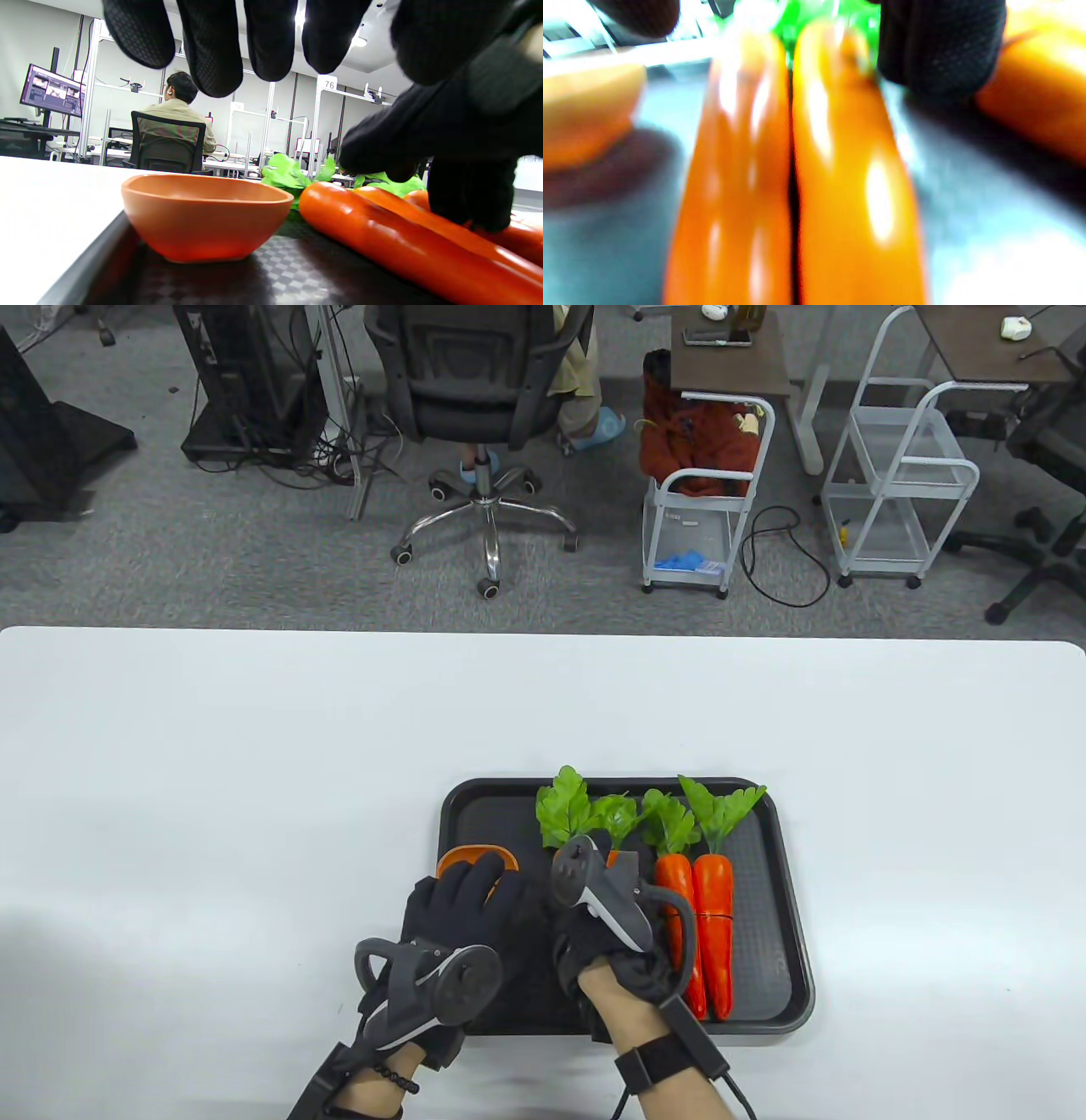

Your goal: Pinch and pull to detach rubber bands

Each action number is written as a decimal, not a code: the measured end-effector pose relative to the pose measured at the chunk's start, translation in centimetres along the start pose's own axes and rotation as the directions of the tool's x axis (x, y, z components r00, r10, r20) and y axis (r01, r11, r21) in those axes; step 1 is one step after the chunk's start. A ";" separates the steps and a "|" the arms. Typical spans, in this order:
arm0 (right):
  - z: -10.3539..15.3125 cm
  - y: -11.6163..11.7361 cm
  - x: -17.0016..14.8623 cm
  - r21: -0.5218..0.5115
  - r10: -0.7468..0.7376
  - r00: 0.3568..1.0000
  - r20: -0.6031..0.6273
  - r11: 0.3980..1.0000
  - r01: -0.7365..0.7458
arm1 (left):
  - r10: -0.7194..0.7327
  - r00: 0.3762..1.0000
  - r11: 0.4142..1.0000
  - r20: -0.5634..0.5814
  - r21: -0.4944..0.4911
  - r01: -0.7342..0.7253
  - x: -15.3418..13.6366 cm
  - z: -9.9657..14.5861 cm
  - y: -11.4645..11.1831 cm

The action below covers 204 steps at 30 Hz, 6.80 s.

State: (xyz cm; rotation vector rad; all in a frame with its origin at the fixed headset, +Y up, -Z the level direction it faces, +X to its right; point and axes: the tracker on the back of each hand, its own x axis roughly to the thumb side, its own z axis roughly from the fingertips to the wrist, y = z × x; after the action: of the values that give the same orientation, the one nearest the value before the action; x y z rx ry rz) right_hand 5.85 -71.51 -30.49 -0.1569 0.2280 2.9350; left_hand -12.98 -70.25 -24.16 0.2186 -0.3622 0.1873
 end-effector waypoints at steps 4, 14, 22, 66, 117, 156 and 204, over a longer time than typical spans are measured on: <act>1.6 -1.6 -4.4 -0.101 -0.030 0.999 0.028 0.994 0.033 | 0.025 1.000 1.000 -0.004 0.004 -0.025 0.0 0.0 0.1; 0.5 2.3 -9.6 0.078 0.040 0.990 -0.132 0.996 -0.030 | 0.000 1.000 1.000 0.007 -0.026 0.000 0.8 -0.2 -0.7; 0.1 2.5 -9.6 0.055 0.074 0.988 -0.133 0.996 -0.068 | -0.001 1.000 0.999 0.006 -0.045 0.001 0.9 -0.2 -0.9; 3.0 4.0 -4.8 0.507 -0.977 0.117 0.176 0.192 0.840 | 0.322 0.945 0.946 0.048 0.021 -0.323 1.2 0.1 -0.9; 0.9 3.7 -8.7 0.358 -0.963 -0.212 0.166 -0.142 0.923 | 0.063 0.940 0.998 0.335 0.006 -0.069 4.7 1.0 -0.7; 0.8 2.8 -9.6 0.345 -0.969 -0.152 0.193 -0.078 0.936 | -0.518 0.853 0.830 0.068 -0.202 0.520 -1.6 -9.4 -4.0; -3.5 1.2 -10.6 0.032 -0.030 0.976 -0.215 0.999 0.038 | -0.127 0.991 0.991 0.034 0.051 0.125 1.6 -1.4 -0.7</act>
State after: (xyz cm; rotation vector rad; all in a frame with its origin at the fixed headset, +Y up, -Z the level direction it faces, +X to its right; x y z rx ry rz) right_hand 16.32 -75.18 -32.48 -0.4685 0.3064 2.8756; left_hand -10.89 -70.38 -25.02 0.2923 -0.3794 0.0680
